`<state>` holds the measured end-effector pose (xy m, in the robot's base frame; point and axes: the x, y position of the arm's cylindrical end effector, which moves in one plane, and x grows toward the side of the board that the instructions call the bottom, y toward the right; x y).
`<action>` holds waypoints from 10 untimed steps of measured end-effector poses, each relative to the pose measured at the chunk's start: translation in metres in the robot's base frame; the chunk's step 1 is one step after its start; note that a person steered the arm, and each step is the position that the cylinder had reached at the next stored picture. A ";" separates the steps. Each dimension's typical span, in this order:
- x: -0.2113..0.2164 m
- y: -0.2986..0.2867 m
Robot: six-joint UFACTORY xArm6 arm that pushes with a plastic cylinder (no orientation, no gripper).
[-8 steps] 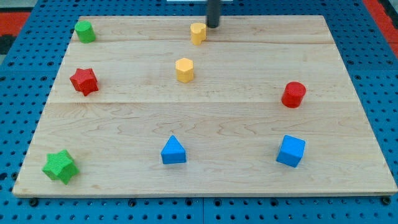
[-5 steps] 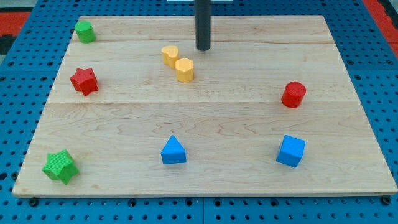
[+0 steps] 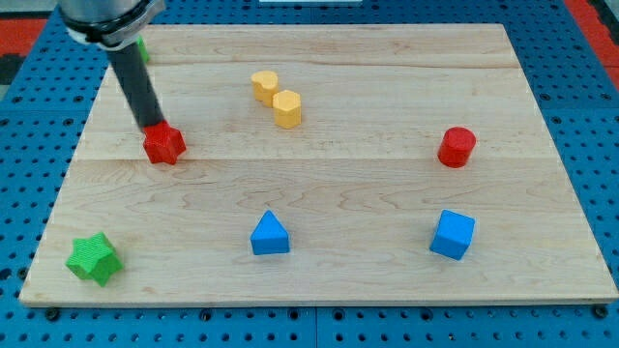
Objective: Push the red star close to yellow blocks
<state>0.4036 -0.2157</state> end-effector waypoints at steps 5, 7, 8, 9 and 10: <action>0.094 0.014; 0.036 0.073; 0.063 0.041; 0.033 0.001; 0.023 0.077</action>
<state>0.4265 -0.1383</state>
